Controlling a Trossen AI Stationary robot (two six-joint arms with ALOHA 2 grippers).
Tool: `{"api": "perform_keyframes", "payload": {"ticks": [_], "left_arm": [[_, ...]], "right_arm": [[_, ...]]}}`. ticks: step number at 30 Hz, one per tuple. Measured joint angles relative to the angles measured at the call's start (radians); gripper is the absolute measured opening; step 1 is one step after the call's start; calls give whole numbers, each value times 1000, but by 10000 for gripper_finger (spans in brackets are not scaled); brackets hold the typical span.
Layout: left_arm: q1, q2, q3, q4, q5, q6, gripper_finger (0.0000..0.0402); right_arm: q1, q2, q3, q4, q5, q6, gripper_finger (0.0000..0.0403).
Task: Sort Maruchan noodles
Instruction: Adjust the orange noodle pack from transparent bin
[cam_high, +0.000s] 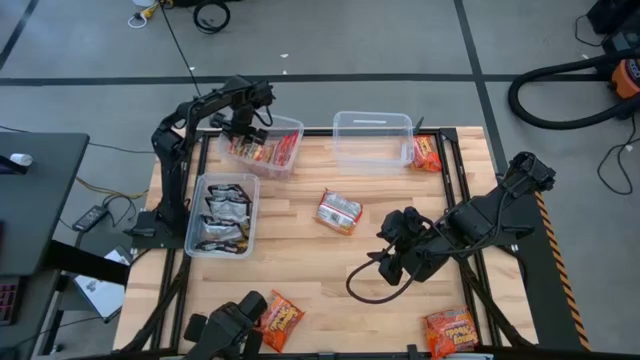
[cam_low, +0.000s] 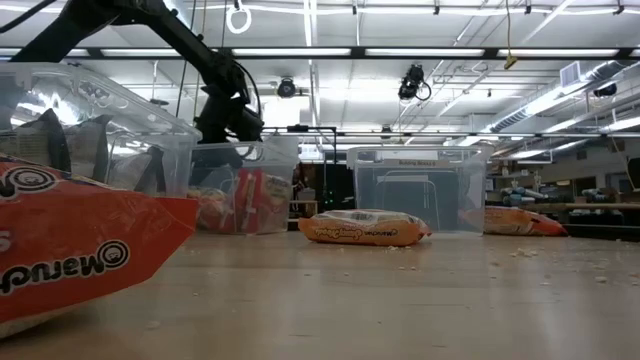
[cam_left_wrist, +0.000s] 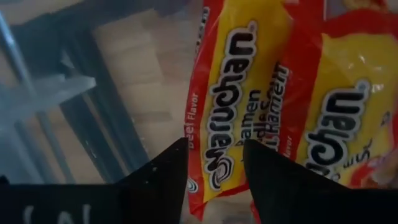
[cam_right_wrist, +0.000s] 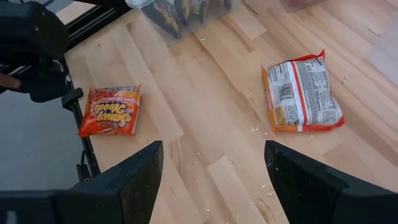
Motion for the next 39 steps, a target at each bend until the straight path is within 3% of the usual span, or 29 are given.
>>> {"api": "perform_keyframes", "payload": {"ticks": [8, 13, 20, 33, 39], "left_arm": [[-49, 9, -1, 89, -183, -36, 173], [-50, 25, 1, 97, -150, -41, 134], [-55, 25, 2, 79, -138, -42, 12], [-87, -72, 2, -47, -105, -34, 3], [-146, -94, -2, -28, 79, -62, 4]], "right_arm": [[0, 0, 0, -13, 1, 0, 284], [0, 0, 0, -18, 10, 0, 284], [4, 0, 0, -30, 11, -1, 284], [46, 0, 0, -39, 0, -28, 284], [49, 0, 0, -39, 1, -79, 284]]}}
